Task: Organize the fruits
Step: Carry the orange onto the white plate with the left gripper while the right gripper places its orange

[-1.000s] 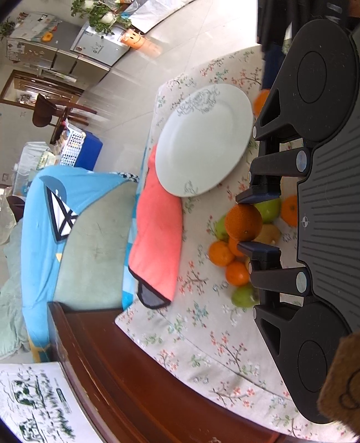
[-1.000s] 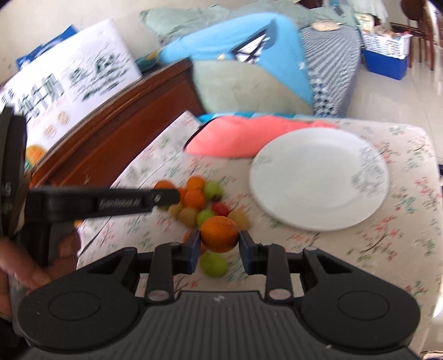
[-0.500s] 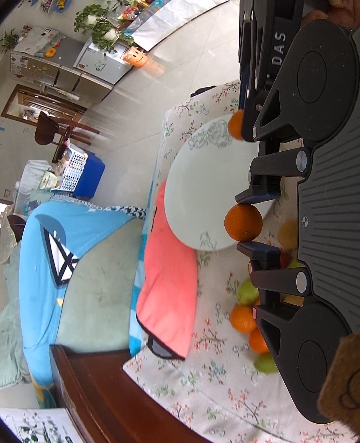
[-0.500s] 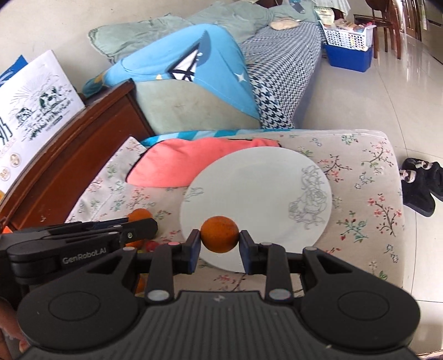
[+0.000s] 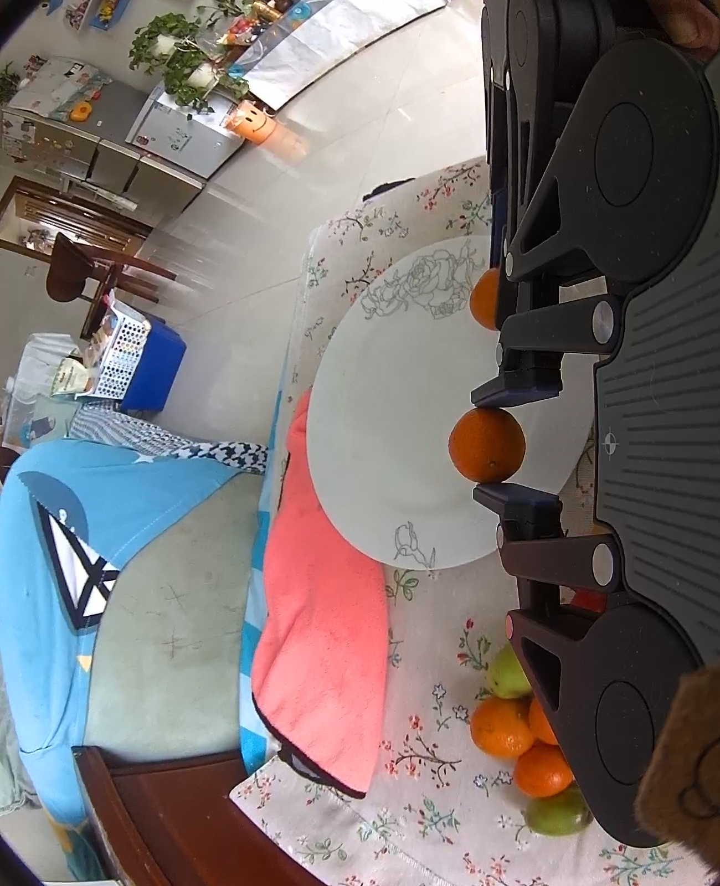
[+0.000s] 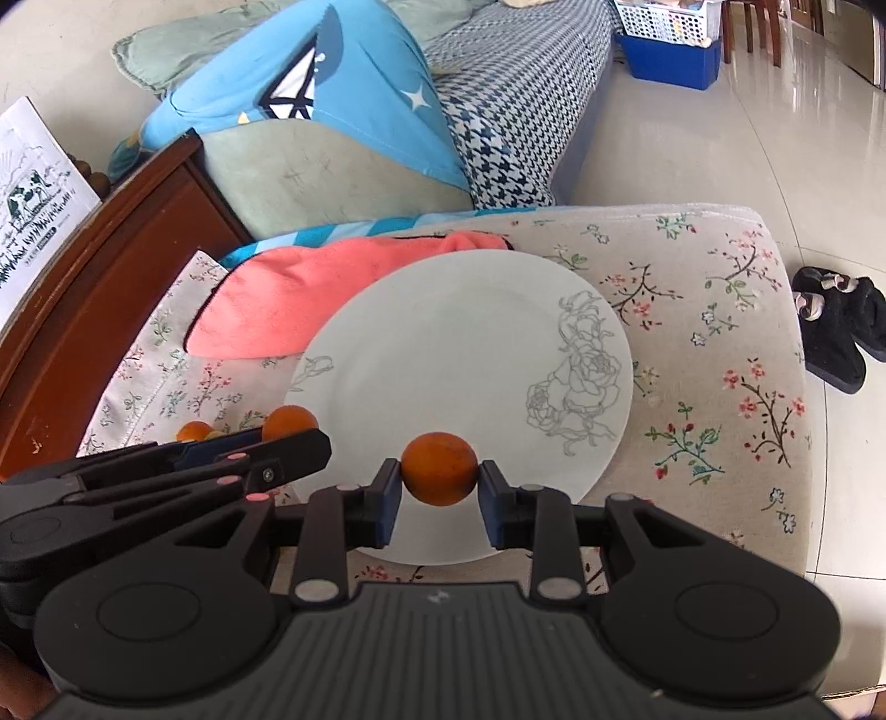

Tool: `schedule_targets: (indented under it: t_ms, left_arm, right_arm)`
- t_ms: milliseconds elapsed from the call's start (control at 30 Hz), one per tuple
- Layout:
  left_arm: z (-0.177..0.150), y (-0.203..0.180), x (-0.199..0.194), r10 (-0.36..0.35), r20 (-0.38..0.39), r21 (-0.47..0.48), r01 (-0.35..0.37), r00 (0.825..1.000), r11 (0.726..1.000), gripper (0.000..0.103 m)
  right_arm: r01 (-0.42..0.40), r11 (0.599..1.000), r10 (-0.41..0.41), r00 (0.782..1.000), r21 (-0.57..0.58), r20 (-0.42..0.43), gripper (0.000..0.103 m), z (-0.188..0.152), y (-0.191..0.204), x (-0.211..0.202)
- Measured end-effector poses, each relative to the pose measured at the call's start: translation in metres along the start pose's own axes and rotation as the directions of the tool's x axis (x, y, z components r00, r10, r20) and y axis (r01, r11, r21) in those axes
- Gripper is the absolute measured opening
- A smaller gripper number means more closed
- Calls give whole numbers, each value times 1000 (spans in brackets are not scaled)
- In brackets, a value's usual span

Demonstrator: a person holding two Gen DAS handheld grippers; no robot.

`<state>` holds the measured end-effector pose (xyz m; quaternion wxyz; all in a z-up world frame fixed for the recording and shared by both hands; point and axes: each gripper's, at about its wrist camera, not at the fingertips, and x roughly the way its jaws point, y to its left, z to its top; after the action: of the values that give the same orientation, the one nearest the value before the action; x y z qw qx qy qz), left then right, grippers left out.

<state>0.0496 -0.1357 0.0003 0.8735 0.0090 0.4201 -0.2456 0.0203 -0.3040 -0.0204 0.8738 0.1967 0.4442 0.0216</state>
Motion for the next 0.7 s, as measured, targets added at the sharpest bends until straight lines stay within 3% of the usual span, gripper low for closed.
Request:
schedule_targets:
  t_ms: [467,700]
  left_arm:
    - [1,-3,14,-2,-16,-10,2,1000,1000,29]
    - [7,-1,2,2,14,-27,-1,1000,1000,44]
  right_arm:
    - [-31,996,31,1000,87,2,33,7,-19,9]
    - [-67,989,65,998,130,24,33,14,-24,2]
